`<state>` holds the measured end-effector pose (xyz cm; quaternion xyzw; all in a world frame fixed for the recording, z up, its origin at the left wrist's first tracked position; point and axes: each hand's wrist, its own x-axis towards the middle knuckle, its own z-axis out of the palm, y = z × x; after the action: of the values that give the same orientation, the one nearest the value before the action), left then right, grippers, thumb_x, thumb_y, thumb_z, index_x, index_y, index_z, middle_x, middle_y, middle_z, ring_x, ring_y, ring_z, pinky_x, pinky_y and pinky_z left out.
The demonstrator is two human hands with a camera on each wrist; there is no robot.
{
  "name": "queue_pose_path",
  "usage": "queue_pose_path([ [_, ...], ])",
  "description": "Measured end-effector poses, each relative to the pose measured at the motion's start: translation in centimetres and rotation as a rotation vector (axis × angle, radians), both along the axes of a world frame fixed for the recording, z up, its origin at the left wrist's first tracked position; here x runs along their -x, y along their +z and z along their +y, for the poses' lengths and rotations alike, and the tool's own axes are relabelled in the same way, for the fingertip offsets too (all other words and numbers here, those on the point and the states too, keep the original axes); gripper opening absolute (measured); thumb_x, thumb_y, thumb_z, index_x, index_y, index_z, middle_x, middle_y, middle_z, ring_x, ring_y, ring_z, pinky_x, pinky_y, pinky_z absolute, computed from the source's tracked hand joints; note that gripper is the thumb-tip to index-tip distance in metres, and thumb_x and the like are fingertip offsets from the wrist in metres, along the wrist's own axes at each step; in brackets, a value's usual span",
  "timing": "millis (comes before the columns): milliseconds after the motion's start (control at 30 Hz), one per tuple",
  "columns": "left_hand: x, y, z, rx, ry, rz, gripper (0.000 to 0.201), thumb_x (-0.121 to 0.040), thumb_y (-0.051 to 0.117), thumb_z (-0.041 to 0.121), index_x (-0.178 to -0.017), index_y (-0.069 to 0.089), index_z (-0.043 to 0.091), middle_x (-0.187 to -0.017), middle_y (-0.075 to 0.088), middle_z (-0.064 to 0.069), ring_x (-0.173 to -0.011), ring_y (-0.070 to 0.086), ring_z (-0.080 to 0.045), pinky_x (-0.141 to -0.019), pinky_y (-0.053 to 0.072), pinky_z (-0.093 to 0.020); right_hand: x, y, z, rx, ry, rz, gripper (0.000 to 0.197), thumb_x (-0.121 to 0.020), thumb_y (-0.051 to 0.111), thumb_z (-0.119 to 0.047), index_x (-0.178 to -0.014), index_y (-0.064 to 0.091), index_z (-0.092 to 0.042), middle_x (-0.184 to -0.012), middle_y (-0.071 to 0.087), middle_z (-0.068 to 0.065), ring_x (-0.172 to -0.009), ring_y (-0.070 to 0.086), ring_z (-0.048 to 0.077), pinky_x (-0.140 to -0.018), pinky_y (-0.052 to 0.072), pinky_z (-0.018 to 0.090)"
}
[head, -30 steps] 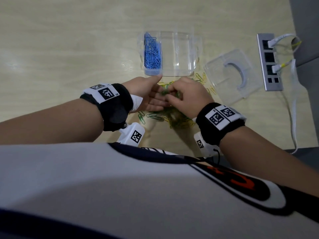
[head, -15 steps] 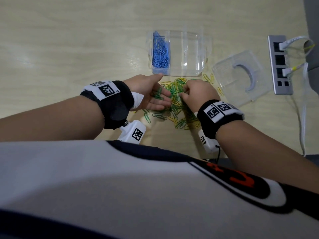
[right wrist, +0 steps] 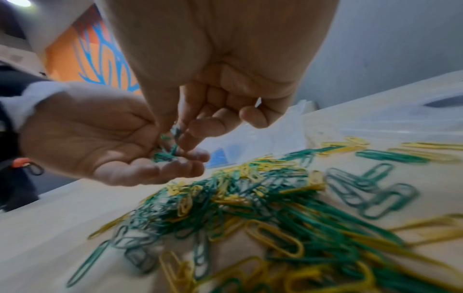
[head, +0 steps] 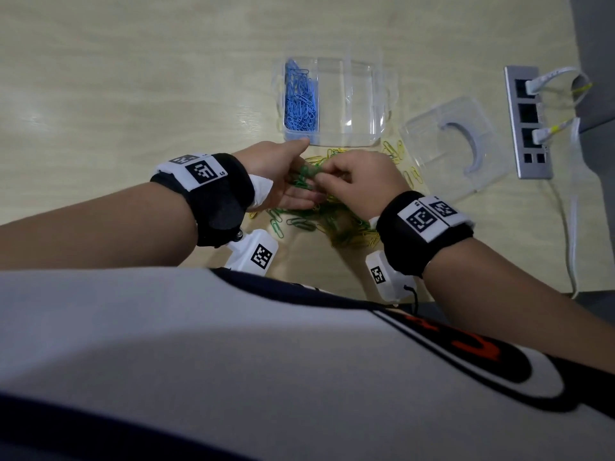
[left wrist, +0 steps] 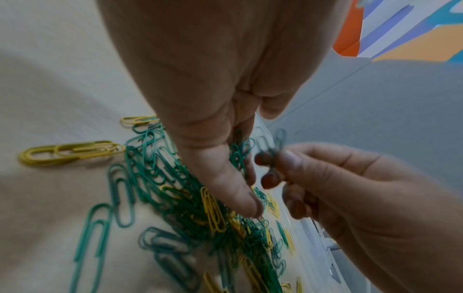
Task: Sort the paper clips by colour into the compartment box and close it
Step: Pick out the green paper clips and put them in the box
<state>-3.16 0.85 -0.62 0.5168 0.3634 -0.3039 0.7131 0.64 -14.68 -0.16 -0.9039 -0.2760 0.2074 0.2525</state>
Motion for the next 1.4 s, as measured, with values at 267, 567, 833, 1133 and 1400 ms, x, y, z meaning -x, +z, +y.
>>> queue_pose_path([
  [267,1.0,0.0,1.6,-0.003,-0.028,0.014,0.052,-0.1,0.033,0.042,-0.087,0.063,0.003,-0.085,0.068,-0.014,-0.068,0.068,-0.017,-0.068,0.058,-0.029,-0.9,-1.2,0.4,0.11,-0.12,-0.105,0.016,-0.092,0.052,-0.025,-0.098,0.067,-0.019,-0.093,0.065,0.0,-0.086,0.06,0.018,-0.076,0.049,0.03],
  [567,1.5,-0.2,3.1,-0.041,-0.006,0.04,0.052,-0.1,0.031,0.044,-0.091,0.063,0.003,-0.082,0.066,-0.013,-0.069,0.065,-0.018,-0.065,0.057,-0.026,-0.5,-2.4,0.6,0.369,0.03,-0.092,0.046,-0.084,0.064,-0.046,-0.123,0.05,-0.027,-0.121,0.053,-0.002,-0.105,0.055,0.022,-0.086,0.045,0.035],
  [833,1.3,-0.3,3.0,-0.039,-0.012,0.052,0.051,-0.1,0.032,0.044,-0.089,0.062,0.004,-0.083,0.066,-0.012,-0.069,0.065,-0.017,-0.064,0.057,-0.025,-0.3,-2.3,1.0,0.412,0.041,-0.206,0.032,-0.088,0.059,-0.045,-0.111,0.059,-0.022,-0.11,0.057,0.001,-0.099,0.056,0.023,-0.08,0.043,0.034],
  [1133,1.1,-0.4,2.8,-0.039,-0.004,0.057,0.053,-0.101,0.031,0.043,-0.089,0.063,0.003,-0.083,0.067,-0.013,-0.069,0.066,-0.018,-0.067,0.056,-0.026,-1.3,-1.6,0.7,0.221,-0.07,-0.149,0.019,-0.09,0.06,-0.034,-0.09,0.073,-0.02,-0.089,0.068,-0.001,-0.082,0.059,0.017,-0.074,0.048,0.028],
  [1400,1.0,-0.3,2.4,-0.013,0.009,0.037,0.059,-0.099,0.032,0.049,-0.09,0.064,0.0,-0.091,0.069,-0.016,-0.08,0.071,-0.023,-0.071,0.059,-0.03,-0.7,-0.3,1.9,-0.216,-0.15,0.081,0.005,-0.083,0.071,-0.022,-0.085,0.074,-0.019,-0.069,0.062,-0.016,-0.066,0.056,-0.002,-0.069,0.049,0.021],
])
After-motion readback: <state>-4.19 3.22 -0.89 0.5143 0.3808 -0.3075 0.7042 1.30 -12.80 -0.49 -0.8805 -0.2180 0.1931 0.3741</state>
